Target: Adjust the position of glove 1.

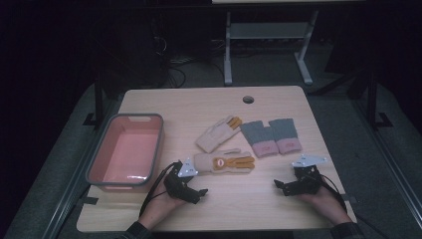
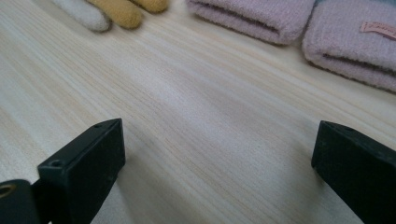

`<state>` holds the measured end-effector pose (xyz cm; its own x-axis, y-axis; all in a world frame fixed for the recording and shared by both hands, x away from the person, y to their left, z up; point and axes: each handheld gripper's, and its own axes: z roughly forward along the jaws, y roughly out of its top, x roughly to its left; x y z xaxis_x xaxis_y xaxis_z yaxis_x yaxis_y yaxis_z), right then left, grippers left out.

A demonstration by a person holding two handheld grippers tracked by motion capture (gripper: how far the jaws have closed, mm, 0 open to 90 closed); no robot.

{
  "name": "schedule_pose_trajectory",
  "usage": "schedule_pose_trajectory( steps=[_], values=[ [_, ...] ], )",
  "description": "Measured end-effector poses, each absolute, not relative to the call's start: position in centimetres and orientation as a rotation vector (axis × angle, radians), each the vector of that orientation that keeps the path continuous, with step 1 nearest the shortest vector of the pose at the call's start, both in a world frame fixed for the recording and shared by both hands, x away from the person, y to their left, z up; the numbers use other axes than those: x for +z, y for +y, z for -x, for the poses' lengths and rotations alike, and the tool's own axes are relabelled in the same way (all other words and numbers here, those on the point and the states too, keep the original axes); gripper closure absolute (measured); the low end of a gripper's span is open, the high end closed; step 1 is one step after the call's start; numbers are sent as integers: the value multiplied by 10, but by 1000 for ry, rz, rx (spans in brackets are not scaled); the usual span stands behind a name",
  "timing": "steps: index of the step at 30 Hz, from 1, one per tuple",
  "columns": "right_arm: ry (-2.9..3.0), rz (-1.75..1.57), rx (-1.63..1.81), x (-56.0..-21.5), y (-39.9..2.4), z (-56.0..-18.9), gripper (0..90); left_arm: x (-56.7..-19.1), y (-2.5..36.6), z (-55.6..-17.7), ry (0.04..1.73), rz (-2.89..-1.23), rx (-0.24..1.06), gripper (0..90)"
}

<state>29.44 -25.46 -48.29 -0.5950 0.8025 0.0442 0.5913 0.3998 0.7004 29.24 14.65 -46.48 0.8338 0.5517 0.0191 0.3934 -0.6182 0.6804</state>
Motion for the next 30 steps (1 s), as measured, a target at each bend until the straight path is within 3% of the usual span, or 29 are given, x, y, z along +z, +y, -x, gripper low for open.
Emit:
schedule_pose_trajectory(
  steps=[30],
  values=[
    [2360, -1213, 998, -483, -255, -295, 24, -430, 137, -319, 728, -2243, 290, 133]
  ],
)
